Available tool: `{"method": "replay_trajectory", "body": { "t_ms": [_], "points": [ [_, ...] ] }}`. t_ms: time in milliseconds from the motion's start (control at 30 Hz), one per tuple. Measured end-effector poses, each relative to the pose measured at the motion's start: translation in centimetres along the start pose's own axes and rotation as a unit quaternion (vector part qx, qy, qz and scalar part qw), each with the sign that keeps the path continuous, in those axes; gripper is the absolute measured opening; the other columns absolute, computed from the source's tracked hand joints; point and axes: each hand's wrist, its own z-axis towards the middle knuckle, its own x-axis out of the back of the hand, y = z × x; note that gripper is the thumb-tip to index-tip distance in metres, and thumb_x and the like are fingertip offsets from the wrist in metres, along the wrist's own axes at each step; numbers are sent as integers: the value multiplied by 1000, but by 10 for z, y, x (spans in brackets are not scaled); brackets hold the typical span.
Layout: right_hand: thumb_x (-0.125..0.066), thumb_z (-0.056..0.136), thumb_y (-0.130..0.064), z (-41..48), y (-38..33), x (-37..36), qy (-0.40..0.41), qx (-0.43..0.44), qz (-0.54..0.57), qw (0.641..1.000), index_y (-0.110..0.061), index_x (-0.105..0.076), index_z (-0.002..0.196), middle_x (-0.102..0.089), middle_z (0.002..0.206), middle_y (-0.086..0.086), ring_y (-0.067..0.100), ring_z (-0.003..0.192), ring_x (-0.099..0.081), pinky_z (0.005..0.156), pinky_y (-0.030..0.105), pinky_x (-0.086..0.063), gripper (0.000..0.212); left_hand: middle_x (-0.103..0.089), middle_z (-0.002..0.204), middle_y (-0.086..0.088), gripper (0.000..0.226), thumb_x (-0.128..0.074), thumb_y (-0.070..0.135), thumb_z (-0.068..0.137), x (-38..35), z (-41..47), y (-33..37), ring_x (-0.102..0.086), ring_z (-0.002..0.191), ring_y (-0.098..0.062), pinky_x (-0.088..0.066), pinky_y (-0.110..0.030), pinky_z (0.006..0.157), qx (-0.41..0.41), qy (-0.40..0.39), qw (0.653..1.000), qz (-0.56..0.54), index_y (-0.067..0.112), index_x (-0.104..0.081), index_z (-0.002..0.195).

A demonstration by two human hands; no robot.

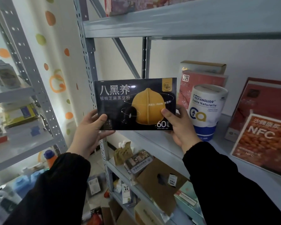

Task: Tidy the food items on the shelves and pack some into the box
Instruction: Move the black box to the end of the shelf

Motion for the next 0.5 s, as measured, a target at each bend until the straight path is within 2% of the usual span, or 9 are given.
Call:
{"method": "replay_trajectory", "body": {
  "t_ms": [67,133,233,300,333,400,433,500],
  "points": [
    [-86,79,-18,-1,1,-1,10,29,0,1000,-28,-56,116,-71,112,2,19,103,-73,83,40,-61,49,-48,153,-12,62,-64,8,100,-12,1,-5,-64,124,-33,-65,-46,81,-18,23,1000,6,22,-38,155],
    [-85,82,-8,1,3,0,23,58,-17,998,-29,-55,113,-72,107,0,9,96,-73,84,33,-59,48,-34,161,-6,76,-67,12,100,-32,-2,-8,-57,129,-29,-64,-49,87,-40,33,996,73,38,-27,159],
    [-90,78,-10,1,4,2,19,78,-56,995,-32,-55,114,-76,99,-1,8,94,-75,89,37,-60,55,-37,160,1,85,-74,27,95,-66,-9,-15,-59,129,-27,-64,-47,85,-52,-22,988,145,60,-22,154],
    [-94,72,-21,-2,4,3,-27,75,-83,993,-36,-54,115,-78,100,3,17,93,-76,81,40,-62,60,-29,167,-2,97,-84,49,80,-85,-13,-20,-55,135,-30,-61,-51,92,-13,-72,986,150,73,-19,147],
    [-94,71,-24,-6,4,1,-60,65,-74,993,-35,-53,116,-79,101,4,19,90,-76,75,38,-61,62,-31,167,-5,100,-84,52,79,-93,-15,-24,-58,133,-29,-61,-50,93,5,-96,989,116,67,-17,152],
    [-82,78,-24,-11,1,-3,-118,43,-19,992,-27,-54,121,-79,107,5,20,93,-76,70,35,-60,52,-50,155,-9,79,-67,40,97,-105,-19,-24,-66,121,-30,-63,-45,87,28,-133,990,33,45,-22,162],
    [-76,83,-25,-13,-1,-5,-132,35,3,991,-26,-57,126,-77,114,5,22,101,-75,72,35,-60,47,-57,149,-7,67,-57,36,103,-108,-20,-22,-66,121,-33,-63,-45,85,31,-141,989,13,40,-26,162],
    [-67,91,-30,-15,-5,-7,-143,33,12,989,-28,-60,134,-74,126,6,23,116,-70,75,36,-61,44,-60,147,-4,58,-50,35,106,-108,-20,-20,-64,125,-38,-62,-48,90,31,-155,987,6,37,-31,161]
  ]
}}
